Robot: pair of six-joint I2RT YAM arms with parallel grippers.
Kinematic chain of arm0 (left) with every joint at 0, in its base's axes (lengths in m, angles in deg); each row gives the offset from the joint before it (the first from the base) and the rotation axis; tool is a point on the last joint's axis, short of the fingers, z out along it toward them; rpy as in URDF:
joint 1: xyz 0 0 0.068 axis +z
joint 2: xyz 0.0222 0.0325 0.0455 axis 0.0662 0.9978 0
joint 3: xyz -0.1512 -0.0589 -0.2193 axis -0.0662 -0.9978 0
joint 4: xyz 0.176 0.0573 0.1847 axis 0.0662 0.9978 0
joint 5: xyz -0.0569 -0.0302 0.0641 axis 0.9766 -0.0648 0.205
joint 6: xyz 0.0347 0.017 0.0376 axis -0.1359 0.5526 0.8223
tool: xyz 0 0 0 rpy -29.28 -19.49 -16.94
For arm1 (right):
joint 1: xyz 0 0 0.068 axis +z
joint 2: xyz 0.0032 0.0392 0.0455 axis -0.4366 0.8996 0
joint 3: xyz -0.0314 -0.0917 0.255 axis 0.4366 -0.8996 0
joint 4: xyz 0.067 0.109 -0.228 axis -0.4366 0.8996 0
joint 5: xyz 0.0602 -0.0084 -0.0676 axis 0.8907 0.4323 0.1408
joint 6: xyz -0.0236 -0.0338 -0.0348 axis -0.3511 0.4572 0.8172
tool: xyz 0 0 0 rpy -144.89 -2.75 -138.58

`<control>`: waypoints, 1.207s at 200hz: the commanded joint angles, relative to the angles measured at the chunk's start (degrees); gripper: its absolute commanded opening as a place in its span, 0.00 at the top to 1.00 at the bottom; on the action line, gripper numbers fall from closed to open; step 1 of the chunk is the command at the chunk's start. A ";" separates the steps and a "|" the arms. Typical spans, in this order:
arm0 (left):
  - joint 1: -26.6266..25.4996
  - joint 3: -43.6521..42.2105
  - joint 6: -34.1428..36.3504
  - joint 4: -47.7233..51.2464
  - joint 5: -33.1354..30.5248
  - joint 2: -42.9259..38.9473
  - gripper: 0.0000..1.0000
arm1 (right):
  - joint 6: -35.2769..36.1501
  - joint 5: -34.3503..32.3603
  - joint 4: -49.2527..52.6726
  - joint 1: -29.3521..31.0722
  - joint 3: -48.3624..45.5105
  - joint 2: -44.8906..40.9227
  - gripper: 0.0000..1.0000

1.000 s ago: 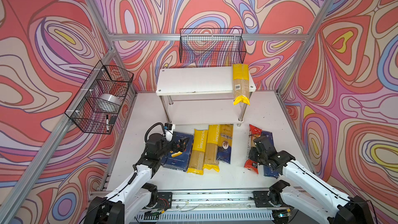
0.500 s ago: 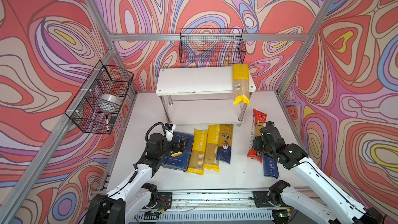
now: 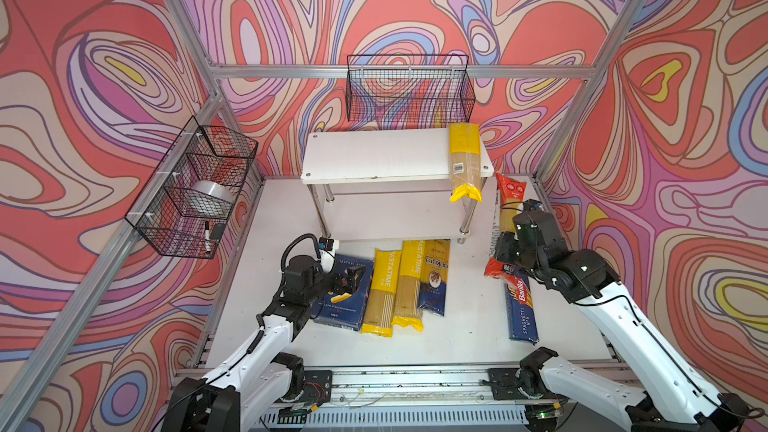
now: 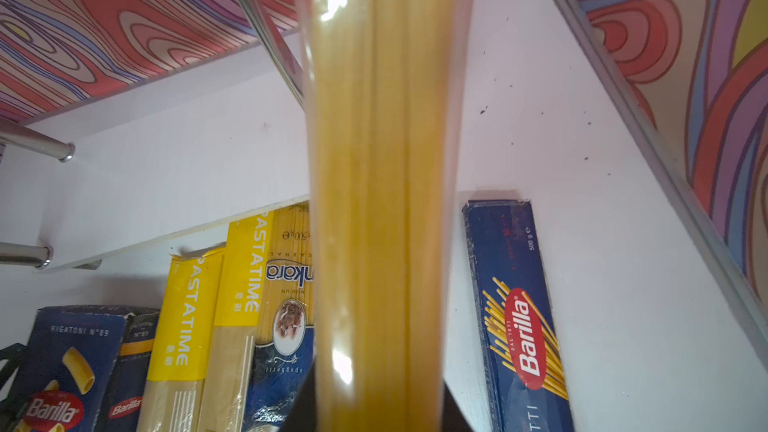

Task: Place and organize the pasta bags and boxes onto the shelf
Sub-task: 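Lift the red spaghetti bag upright with the right gripper, then carry the red bag onto the shelf beside the yellow-topped bag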

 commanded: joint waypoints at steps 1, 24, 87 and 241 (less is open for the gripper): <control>-0.21 -0.13 1.02 -1.22 2.60 -2.11 0.00 | 3.83 -2.28 -0.59 0.10 10.33 1.19 1.00; -0.19 0.14 1.71 0.40 1.56 -3.25 0.00 | 5.45 0.70 1.44 0.09 17.58 3.18 1.00; -0.21 -2.77 2.00 -2.32 -0.52 -6.62 0.00 | 9.98 13.14 5.55 0.12 38.54 14.11 1.00; -0.17 -2.84 1.74 -3.33 0.33 -4.87 0.00 | 8.75 28.20 -2.70 0.18 57.38 29.70 1.00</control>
